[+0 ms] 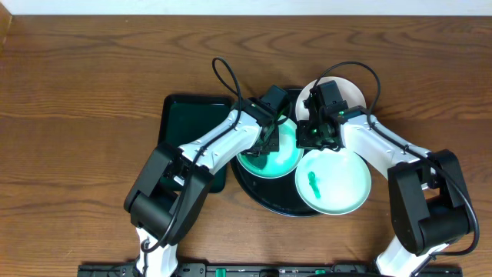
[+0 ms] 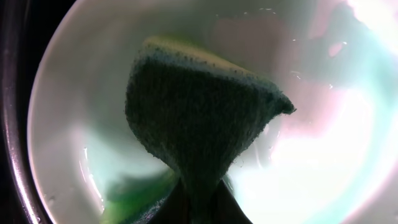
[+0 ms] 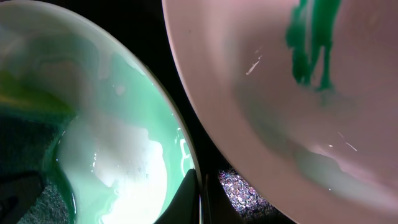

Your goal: Clean dirty plates on tray and stack at the side

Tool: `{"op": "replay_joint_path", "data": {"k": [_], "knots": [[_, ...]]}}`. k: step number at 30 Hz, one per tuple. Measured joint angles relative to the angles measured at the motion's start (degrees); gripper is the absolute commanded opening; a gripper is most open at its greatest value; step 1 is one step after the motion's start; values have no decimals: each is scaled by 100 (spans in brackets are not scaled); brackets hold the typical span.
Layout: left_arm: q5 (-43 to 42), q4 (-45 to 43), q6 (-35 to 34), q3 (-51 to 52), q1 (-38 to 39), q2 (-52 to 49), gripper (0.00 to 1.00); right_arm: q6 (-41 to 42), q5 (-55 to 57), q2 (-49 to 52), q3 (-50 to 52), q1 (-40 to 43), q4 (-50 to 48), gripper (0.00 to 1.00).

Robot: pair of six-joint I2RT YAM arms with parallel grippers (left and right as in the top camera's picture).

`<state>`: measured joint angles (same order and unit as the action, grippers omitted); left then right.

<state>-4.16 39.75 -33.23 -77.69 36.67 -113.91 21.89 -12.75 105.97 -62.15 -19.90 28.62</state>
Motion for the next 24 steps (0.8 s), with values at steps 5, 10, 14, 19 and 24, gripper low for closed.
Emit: {"op": "replay_joint_path", "data": {"k": [5, 10, 14, 19, 24], "knots": [[-138, -11, 0, 0, 0, 0, 7, 0, 4, 0, 0, 0, 0, 1], [-192, -13, 0, 0, 0, 2, 8, 0, 13, 0, 0, 0, 0, 1], [-295, -15, 2, 4, 22, 63, 8, -2, 13, 0, 0, 0, 0, 1], [-299, -11, 2, 42, 170, 337, 7, 0, 13, 0, 0, 0, 0, 1], [-24, -7, 2, 42, 201, 640, 7, 0, 9, 0, 0, 0, 2, 1]]}}
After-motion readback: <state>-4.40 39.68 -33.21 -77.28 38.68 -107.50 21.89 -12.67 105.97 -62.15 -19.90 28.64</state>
